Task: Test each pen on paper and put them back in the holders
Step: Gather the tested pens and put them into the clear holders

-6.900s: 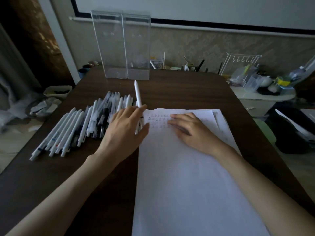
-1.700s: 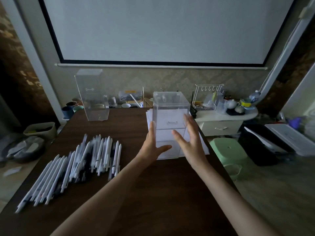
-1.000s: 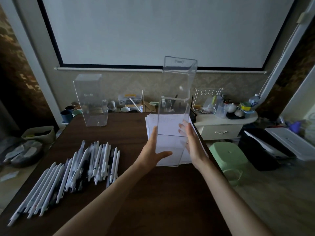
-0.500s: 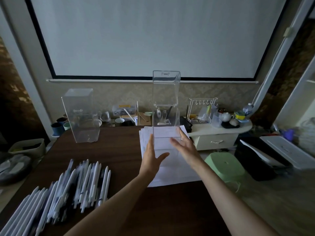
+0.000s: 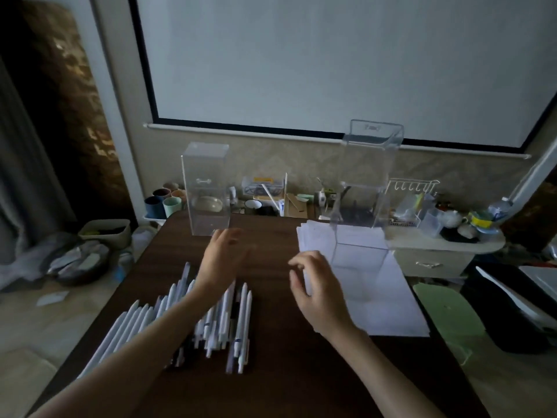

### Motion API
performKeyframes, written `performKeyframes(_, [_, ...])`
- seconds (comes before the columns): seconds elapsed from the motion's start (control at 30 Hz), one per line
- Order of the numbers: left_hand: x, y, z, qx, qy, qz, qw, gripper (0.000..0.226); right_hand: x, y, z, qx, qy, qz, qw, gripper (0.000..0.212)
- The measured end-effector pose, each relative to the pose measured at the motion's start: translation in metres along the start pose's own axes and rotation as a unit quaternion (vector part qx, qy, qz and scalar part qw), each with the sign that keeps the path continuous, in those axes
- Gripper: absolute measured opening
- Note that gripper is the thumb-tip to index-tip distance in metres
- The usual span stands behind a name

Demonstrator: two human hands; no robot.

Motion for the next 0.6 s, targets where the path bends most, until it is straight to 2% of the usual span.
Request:
performKeyframes(0.03, [-0.014, -0.006, 0.012, -0.017, 0.011, -0.011, 1.0, 0.037, 0.025, -0.011, 0.001, 0.04, -0.034, 0.058, 0.997, 0.015])
performKeyframes(0.1, [-0.037, -0.022, 0.04, -0.048, 0.023, -0.013, 0.998, 0.032, 0.071, -0.04, -0.003, 0.134, -0.103, 0.124, 0.978, 0.019])
performKeyframes(0.23, [-0.067, -0.068, 0.087, -0.084, -0.026, -0.01, 0.996, 0.033, 0.128, -0.11, -0.012, 0.258, -0.167, 0.135, 0.942, 0.043])
performKeyframes(0.3, [-0.073, -0.09, 0.093, -0.098, -0.009, -0.002, 0.995, 0.043, 0.143, -0.141, -0.014, 0.298, -0.168, 0.137, 0.93, 0.065])
performKeyframes(0.4, [-0.07, -0.117, 0.089, -0.101, 0.071, 0.091, 0.988, 0.081, 0.155, -0.173, -0.016, 0.327, -0.206, 0.142, 0.911, 0.089])
performKeyframes(0.47, [-0.064, -0.131, 0.086, -0.095, 0.091, 0.109, 0.985, 0.099, 0.162, -0.184, -0.018, 0.33, -0.227, 0.151, 0.904, 0.091])
performKeyframes(0.5, [-0.062, -0.136, 0.083, -0.104, 0.12, 0.105, 0.982, 0.099, 0.165, -0.186, -0.017, 0.321, -0.234, 0.156, 0.904, 0.087])
performKeyframes(0.6, [-0.052, -0.139, 0.072, -0.074, 0.194, 0.094, 0.974, 0.074, 0.167, -0.184, -0.014, 0.299, -0.273, 0.136, 0.904, 0.068])
Point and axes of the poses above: each hand's wrist, its own y-axis away from the middle knuckle, its own x-axis out of the palm, z = x × y, the point moved 4 cm from there along -y, towards the middle knuckle, and after that the axes turned 3 degrees about -x, right-handed, at the moved point
